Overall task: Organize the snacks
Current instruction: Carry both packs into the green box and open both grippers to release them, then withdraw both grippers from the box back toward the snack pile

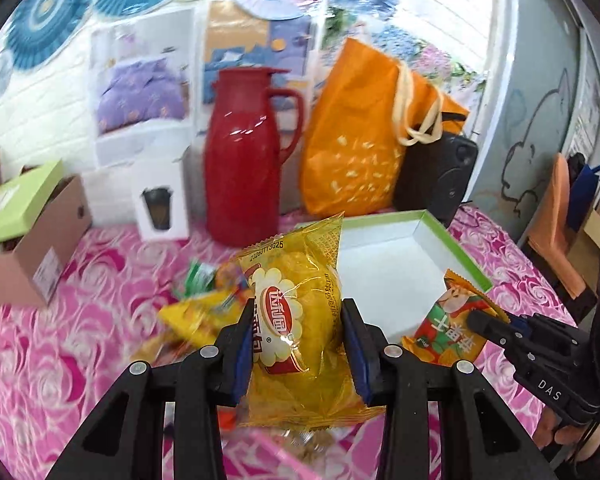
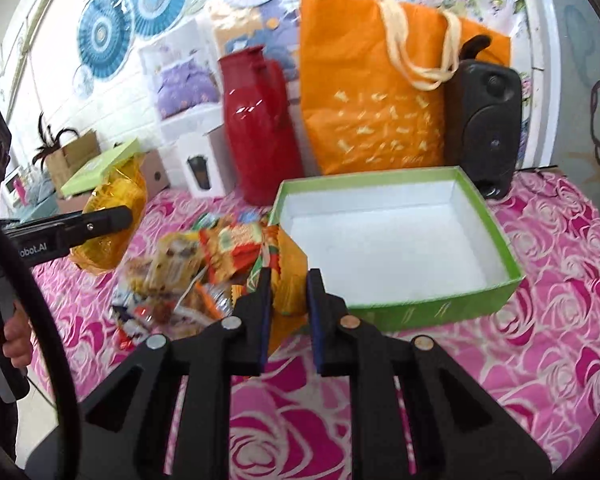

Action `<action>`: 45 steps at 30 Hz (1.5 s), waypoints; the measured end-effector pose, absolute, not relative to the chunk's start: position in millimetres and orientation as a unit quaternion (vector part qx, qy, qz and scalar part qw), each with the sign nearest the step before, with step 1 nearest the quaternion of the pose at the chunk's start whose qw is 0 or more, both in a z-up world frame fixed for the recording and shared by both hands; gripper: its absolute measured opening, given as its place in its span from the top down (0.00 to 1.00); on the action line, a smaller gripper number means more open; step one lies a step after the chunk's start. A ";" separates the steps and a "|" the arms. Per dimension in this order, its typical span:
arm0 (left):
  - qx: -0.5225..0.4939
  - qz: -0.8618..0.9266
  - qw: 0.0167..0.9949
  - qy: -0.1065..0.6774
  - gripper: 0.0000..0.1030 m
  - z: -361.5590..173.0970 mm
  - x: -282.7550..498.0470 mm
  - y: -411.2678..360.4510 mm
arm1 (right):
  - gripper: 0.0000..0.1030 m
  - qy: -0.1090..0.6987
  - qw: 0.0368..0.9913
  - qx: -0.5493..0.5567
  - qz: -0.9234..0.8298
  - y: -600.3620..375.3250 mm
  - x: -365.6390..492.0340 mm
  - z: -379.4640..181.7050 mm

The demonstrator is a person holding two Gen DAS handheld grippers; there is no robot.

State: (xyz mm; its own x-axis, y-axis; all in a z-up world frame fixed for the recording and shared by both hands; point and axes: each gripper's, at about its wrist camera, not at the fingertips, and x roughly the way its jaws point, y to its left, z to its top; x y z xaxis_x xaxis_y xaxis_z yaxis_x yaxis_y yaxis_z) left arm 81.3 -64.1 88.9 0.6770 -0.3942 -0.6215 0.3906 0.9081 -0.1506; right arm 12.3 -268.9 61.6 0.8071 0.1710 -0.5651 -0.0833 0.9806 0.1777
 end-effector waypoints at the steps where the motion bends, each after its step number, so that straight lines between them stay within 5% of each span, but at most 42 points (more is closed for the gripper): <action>1: 0.000 -0.222 0.915 0.338 0.61 92.3 87.6 -75.1 | 0.83 0.298 0.950 0.076 0.059 -275.7 17.5 63.8; 17: 0.047 -0.261 0.883 0.389 0.61 33.3 171.6 -204.0 | 0.82 0.347 0.931 0.114 -0.025 -358.4 89.8 3.2; 20: 0.048 -0.255 0.881 0.396 0.54 23.2 178.2 -207.5 | 0.80 0.359 0.927 0.101 -0.031 -358.0 98.1 -8.0; 21: 0.050 -0.247 0.881 0.400 0.32 21.1 180.0 -208.1 | 0.71 0.361 0.927 0.094 -0.033 -357.0 99.7 -9.5; 22: 0.052 -0.232 0.884 0.401 0.21 19.8 181.9 -208.0 | 0.47 0.362 0.928 0.079 -0.036 -354.8 100.7 -11.0; 24: 0.049 -0.217 0.895 0.386 0.12 21.3 181.6 -205.5 | 0.14 0.358 0.931 0.059 -0.039 -352.2 100.1 -12.9; 25: 0.048 -0.218 0.896 0.384 0.12 22.3 181.8 -203.6 | 0.08 0.355 0.933 0.048 -0.038 -350.4 99.0 -13.3; 45: 0.051 -0.180 0.926 0.329 0.11 75.5 106.0 -127.6 | 0.01 0.345 0.938 0.038 -0.026 -301.6 37.6 35.2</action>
State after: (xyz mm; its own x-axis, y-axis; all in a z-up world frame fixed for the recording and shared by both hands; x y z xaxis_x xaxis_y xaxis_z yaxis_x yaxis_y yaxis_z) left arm 106.0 -127.6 75.5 0.7193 -0.2990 -0.6271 0.3667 0.9301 -0.0229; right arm 37.6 -301.6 35.2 0.7608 -0.0221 -0.6486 0.0743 0.9958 0.0533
